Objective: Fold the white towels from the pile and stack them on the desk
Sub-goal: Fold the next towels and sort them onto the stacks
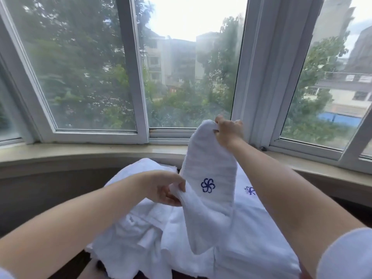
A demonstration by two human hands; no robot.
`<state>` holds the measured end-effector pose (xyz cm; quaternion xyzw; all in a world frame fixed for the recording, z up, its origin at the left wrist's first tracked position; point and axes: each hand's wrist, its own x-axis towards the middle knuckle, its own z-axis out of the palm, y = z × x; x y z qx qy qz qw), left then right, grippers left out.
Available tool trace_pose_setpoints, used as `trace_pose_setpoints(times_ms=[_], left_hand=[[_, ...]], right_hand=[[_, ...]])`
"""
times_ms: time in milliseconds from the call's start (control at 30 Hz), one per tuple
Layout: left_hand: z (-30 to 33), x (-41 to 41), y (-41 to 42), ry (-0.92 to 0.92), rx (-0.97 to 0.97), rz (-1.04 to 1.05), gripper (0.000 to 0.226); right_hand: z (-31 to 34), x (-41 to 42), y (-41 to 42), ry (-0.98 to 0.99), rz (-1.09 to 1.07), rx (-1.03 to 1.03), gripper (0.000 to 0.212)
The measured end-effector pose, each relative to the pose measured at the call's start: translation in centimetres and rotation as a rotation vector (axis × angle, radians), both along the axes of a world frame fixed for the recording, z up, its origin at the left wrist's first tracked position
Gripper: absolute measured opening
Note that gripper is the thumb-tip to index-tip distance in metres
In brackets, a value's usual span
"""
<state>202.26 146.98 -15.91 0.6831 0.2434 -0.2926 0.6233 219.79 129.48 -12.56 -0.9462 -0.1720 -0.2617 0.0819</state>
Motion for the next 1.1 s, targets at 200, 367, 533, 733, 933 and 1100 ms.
trace_pose_setpoints(times_ms=[200, 367, 533, 733, 933, 1100], left_hand=[[-2.1, 2.6, 3.5, 0.098, -0.06, -0.339, 0.032], [-4.5, 4.6, 5.7, 0.156, -0.087, -0.588, 0.072], [-5.8, 7.2, 6.6, 0.17, -0.266, -0.896, 0.066], [-8.3, 9.2, 6.5, 0.207, -0.249, -0.882, 0.041], [-8.8, 9.2, 5.7, 0.205, -0.077, -0.741, 0.031], [-8.6, 7.8, 4.8, 0.11, 0.035, -0.593, 0.015]], right_hand=[[-5.0, 3.6, 3.2, 0.046, -0.022, -0.069, 0.018], [-8.3, 5.8, 5.4, 0.073, -0.028, -0.102, 0.018], [-9.8, 8.4, 6.7, 0.0, -0.015, -0.018, 0.02], [-11.0, 10.3, 7.3, 0.209, -0.149, -0.088, 0.042], [-13.5, 7.5, 7.2, 0.656, -0.032, -0.144, 0.061], [-14.2, 3.2, 6.8, 0.959, -0.007, -0.432, 0.044]])
